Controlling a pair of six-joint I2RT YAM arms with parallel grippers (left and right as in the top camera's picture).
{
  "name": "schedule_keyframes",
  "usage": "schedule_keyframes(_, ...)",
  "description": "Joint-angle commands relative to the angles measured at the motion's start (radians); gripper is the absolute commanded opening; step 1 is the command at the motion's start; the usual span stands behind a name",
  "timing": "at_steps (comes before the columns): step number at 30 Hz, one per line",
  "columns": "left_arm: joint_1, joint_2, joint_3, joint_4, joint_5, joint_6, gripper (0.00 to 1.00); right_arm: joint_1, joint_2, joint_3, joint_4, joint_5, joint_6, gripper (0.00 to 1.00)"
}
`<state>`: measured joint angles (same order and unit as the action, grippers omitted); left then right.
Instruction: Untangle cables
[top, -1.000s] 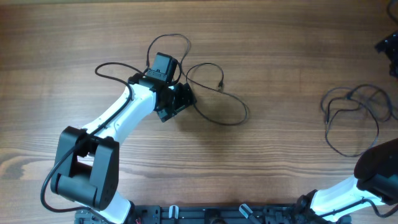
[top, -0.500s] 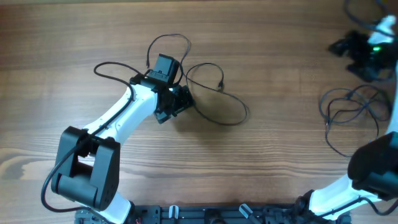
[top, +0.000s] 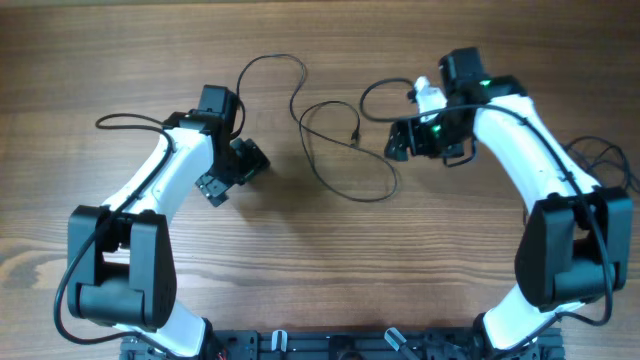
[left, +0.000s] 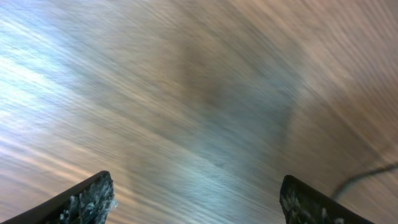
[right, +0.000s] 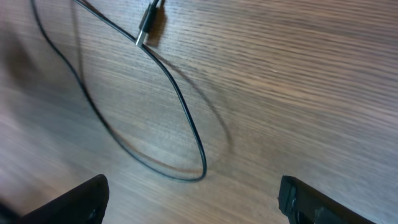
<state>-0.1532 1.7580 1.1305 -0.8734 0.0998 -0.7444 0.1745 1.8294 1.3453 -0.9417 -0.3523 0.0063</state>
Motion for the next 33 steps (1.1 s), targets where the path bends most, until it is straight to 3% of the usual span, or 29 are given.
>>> schedule_keyframes(1,0.027,0.011,-0.001,-0.042,-0.103,0.008,0.91,0.049,0.013,-0.073,0.05,0.068,0.032,0.89)
schedule_keyframes(7,0.029,0.011,-0.001,-0.067,-0.154,0.008,0.94,0.101,0.014,-0.201,0.199,0.068,0.119,0.7)
schedule_keyframes(11,0.029,0.011,-0.001,-0.067,-0.154,0.008,0.94,0.107,0.014,-0.223,0.241,0.068,0.193,0.49)
schedule_keyframes(15,0.029,0.011,-0.001,-0.067,-0.154,0.008,0.95,0.108,0.014,-0.245,0.277,0.068,0.256,0.46)
schedule_keyframes(33,0.028,0.011,-0.001,-0.06,-0.154,0.008,0.99,0.108,0.014,-0.261,0.324,0.068,0.259,0.36)
